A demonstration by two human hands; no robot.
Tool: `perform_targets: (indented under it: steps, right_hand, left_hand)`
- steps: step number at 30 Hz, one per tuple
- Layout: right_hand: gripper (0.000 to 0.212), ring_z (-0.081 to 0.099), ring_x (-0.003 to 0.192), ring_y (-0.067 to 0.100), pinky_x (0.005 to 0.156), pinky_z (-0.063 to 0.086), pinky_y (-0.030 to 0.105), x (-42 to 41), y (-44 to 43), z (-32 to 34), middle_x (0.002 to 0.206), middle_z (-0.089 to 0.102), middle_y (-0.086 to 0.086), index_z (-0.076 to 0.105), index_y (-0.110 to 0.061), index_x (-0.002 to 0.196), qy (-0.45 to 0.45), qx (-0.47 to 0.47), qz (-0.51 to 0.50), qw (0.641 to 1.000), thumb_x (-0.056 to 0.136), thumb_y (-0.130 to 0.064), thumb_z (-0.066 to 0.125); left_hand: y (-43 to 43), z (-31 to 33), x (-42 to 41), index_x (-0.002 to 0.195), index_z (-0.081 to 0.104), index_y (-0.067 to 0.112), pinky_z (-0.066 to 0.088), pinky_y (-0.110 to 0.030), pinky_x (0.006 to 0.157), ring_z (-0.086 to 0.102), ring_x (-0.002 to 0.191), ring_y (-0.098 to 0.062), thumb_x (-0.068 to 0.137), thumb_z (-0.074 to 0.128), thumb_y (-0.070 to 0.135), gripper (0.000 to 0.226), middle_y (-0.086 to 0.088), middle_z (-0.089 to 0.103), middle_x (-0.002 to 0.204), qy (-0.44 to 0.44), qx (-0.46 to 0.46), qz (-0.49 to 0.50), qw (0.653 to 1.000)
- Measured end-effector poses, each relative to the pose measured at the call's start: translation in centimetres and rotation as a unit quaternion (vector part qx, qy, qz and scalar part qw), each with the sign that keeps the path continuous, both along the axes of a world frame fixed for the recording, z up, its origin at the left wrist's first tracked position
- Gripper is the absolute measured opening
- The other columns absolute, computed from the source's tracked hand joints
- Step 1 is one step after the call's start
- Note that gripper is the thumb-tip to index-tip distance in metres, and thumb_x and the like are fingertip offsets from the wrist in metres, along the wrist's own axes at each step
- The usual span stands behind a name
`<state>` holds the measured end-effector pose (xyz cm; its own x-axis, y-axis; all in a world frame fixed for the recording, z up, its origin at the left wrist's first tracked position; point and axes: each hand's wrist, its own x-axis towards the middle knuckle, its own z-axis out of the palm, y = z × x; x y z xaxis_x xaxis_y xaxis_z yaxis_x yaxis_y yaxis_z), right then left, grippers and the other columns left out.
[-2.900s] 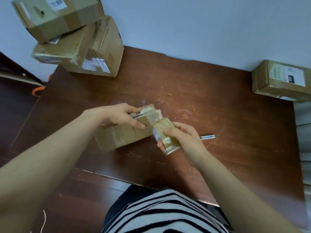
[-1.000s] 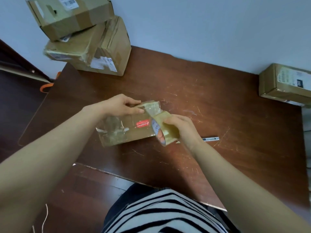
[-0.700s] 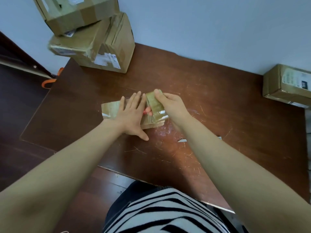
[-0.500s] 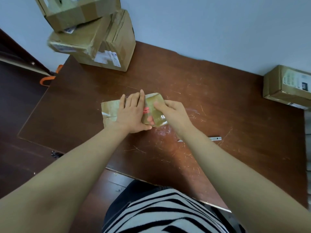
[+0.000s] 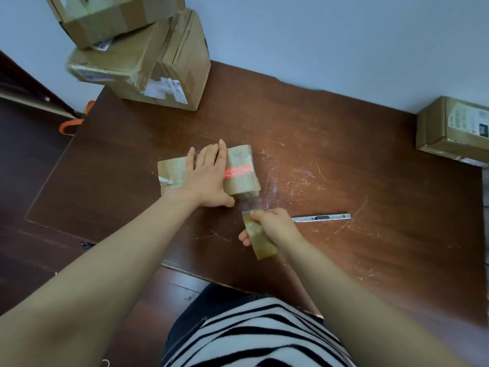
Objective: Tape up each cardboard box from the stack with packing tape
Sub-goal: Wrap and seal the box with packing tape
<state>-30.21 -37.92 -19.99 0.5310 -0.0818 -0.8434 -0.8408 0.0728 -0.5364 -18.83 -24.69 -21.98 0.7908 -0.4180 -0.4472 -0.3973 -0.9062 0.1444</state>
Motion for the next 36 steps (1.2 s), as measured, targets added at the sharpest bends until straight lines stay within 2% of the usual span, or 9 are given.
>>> perform_targets:
  steps: [3,6,8,11,14,16,21,30,36]
  right_hand:
    - [0.029,0.064,0.049,0.021,0.06,0.054,0.031,0.4,-0.4,-0.1,0.066,0.07,0.016,0.053,0.009,0.108,0.012,0.019,-0.01,1.0,0.099,-0.018,0.046]
    - [0.031,0.061,0.045,0.022,0.053,0.052,0.029,0.6,-0.4,0.0,0.061,0.068,0.016,0.052,0.011,0.109,0.007,0.038,-0.034,0.999,0.099,-0.018,0.048]
    - [0.031,0.058,0.041,0.022,0.048,0.05,0.027,0.7,-0.3,0.1,0.056,0.066,0.016,0.052,0.014,0.106,0.002,0.048,-0.047,0.998,0.099,-0.016,0.047]
    - [0.033,0.057,0.038,0.021,0.044,0.048,0.025,0.7,-0.3,0.1,0.053,0.064,0.015,0.053,0.016,0.106,0.005,0.051,-0.045,0.998,0.099,-0.015,0.047]
    - [0.032,0.055,0.035,0.019,0.04,0.046,0.022,0.6,-0.3,0.1,0.049,0.062,0.013,0.052,0.015,0.109,0.004,0.06,-0.062,0.996,0.1,-0.015,0.046]
    - [0.033,0.055,0.035,0.018,0.041,0.046,0.021,0.7,-0.5,0.3,0.05,0.063,0.013,0.052,0.014,0.11,0.007,0.063,-0.059,0.996,0.1,-0.016,0.046]
    - [0.035,0.055,0.036,0.018,0.041,0.046,0.022,0.7,-0.6,0.0,0.051,0.063,0.012,0.055,0.017,0.107,0.002,0.063,-0.059,0.996,0.099,-0.017,0.047]
    - [0.029,0.053,0.034,0.017,0.04,0.045,0.021,0.7,-0.7,0.1,0.046,0.061,0.01,0.056,0.01,0.094,0.0,0.072,-0.059,0.996,0.099,-0.017,0.047]
    - [0.028,0.053,0.034,0.016,0.041,0.045,0.02,0.7,-0.9,-0.2,0.046,0.061,0.009,0.056,0.004,0.085,-0.006,0.078,-0.059,0.995,0.099,-0.019,0.048]
  left_hand:
    - [-1.3,1.1,0.4,0.148,-0.023,0.012,-0.018,-0.049,0.115,-0.026,0.143,-0.02,0.085,0.049,0.056,0.106,-0.008,-0.028,0.156,0.044,-0.049,0.039,0.997]
    - [-5.3,0.9,0.4,0.15,-0.018,0.011,-0.015,-0.04,0.116,-0.019,0.146,-0.019,0.095,0.02,0.063,0.085,-0.006,-0.022,0.158,-0.063,-0.104,0.073,0.99]
    - [-7.1,-0.2,0.2,0.151,-0.014,0.008,-0.011,-0.037,0.117,-0.014,0.147,-0.021,0.095,0.009,0.063,0.082,-0.01,-0.016,0.159,-0.103,-0.099,0.073,0.987]
    - [-7.5,-2.5,0.1,0.151,-0.01,0.005,-0.009,-0.039,0.118,-0.012,0.147,-0.025,0.096,0.011,0.06,0.08,-0.015,-0.013,0.16,-0.121,-0.034,0.042,0.991]
    - [-7.6,-2.3,0.4,0.151,-0.012,0.004,-0.01,-0.04,0.118,-0.014,0.147,-0.025,0.095,0.01,0.062,0.083,-0.015,-0.016,0.159,-0.102,-0.041,0.05,0.993]
    - [-7.2,-2.1,0.2,0.15,-0.012,0.005,-0.013,-0.04,0.117,-0.014,0.147,-0.024,0.095,0.009,0.062,0.082,-0.013,-0.017,0.158,-0.128,-0.045,0.055,0.989]
    - [-6.7,-2.2,-0.1,0.152,-0.002,0.005,-0.007,-0.043,0.119,0.002,0.148,-0.023,0.097,0.028,0.045,0.074,-0.012,0.006,0.161,-0.125,-0.015,0.058,0.99]
    - [-6.5,-2.3,-1.0,0.153,-0.003,0.013,-0.008,-0.042,0.118,-0.003,0.149,-0.02,0.098,0.019,0.055,0.073,-0.007,0.002,0.162,-0.131,-0.036,0.035,0.99]
    - [-6.3,-2.2,-0.7,0.149,0.026,0.011,-0.001,-0.046,0.119,0.002,0.149,-0.019,0.093,0.028,0.054,0.07,-0.006,0.018,0.159,-0.154,-0.028,-0.005,0.988]
